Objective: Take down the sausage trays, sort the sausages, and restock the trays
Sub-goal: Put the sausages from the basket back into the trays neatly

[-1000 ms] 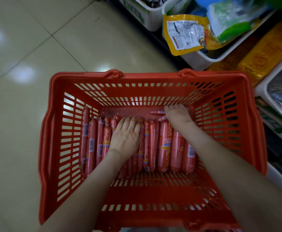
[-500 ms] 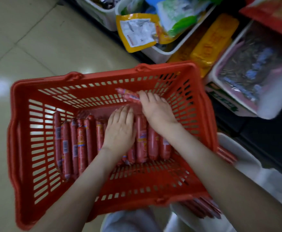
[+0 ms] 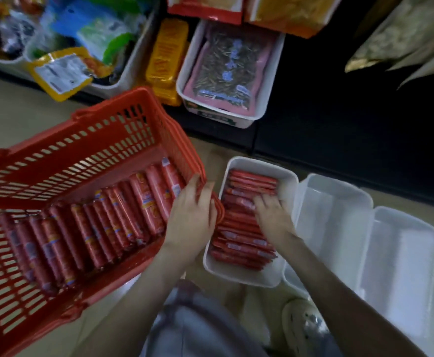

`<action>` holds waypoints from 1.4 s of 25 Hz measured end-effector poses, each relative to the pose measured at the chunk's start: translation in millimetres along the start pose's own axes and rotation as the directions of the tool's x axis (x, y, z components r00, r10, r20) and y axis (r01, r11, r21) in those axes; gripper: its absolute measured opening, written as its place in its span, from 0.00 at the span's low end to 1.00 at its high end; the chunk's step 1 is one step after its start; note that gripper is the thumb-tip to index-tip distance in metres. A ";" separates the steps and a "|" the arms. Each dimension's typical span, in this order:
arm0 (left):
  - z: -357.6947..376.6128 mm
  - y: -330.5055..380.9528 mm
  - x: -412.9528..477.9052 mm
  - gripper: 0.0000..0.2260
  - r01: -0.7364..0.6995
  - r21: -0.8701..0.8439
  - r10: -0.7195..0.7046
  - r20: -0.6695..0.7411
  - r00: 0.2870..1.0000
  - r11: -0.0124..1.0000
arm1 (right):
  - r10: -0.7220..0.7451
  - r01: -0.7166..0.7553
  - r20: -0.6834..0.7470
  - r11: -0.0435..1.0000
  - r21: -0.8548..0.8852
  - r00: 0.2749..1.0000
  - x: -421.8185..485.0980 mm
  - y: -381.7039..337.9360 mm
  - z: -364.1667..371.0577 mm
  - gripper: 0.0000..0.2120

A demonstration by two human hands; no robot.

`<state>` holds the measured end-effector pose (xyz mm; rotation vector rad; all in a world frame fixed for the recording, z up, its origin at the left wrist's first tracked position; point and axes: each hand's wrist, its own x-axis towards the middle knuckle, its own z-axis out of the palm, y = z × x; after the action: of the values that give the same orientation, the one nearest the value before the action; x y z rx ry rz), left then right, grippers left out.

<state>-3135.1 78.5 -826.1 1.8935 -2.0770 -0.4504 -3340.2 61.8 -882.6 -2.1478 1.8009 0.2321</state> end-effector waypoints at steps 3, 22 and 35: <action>-9.4 -3.1 -5.5 0.21 -0.045 0.074 0.040 0.063 0.997 0.996 | 0.073 -0.065 0.260 0.997 -0.042 0.963 -8.5 -0.3 10.7 0.24; -222.3 -77.7 -144.5 0.18 0.329 0.193 -0.310 -0.125 0.943 0.924 | -0.491 0.472 -0.319 0.870 -0.142 0.810 -80.4 -191.0 -213.5 0.28; -172.9 -182.6 -197.3 0.29 0.591 0.023 -0.591 0.096 0.801 0.806 | -0.663 0.675 0.168 0.738 -0.012 0.729 -28.6 -345.4 -112.4 0.28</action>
<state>-2879.9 253.9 -747.0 2.5486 -1.4752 -0.6966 -3017.1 100.1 -718.5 -2.5874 0.8378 0.2711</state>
